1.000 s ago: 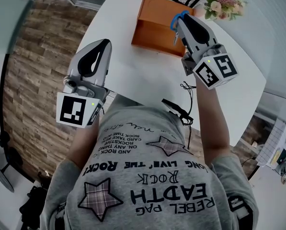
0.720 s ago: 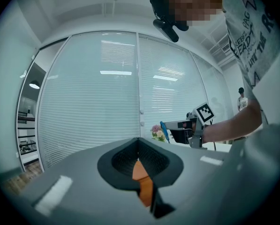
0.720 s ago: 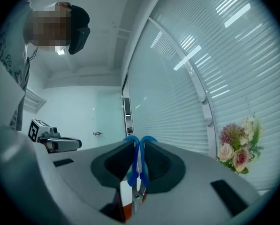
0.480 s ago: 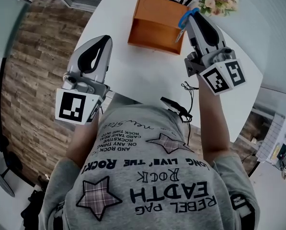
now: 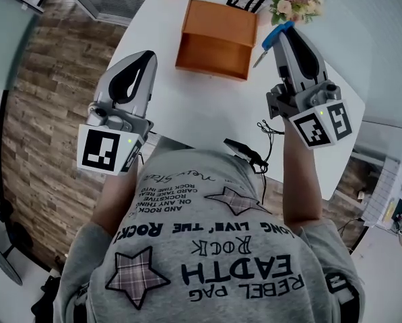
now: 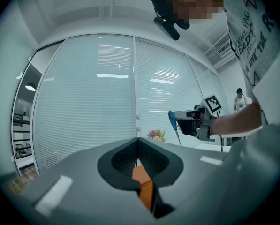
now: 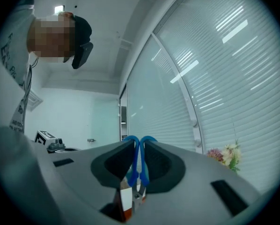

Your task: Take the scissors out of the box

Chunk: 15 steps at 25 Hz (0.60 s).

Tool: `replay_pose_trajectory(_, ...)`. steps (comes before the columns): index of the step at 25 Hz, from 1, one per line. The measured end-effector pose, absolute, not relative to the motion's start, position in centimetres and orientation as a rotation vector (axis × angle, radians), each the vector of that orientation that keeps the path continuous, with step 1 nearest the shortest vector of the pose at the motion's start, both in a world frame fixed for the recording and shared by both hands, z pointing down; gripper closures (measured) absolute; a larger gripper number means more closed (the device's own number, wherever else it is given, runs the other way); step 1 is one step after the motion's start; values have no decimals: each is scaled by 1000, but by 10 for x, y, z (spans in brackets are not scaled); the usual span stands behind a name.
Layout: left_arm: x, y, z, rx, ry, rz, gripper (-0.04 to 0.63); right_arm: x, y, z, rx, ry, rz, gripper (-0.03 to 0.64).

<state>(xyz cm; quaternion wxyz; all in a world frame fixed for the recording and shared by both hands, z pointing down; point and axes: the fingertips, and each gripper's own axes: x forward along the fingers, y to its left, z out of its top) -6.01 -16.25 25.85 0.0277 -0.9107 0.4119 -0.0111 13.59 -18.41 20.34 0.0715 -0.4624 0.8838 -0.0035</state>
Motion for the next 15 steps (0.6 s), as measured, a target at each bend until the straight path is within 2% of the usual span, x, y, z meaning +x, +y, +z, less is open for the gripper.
replay_pose_trajectory(15,-51,-164,234,-2785,1222,2,586,184,-135,153,-1513,2516,142,538)
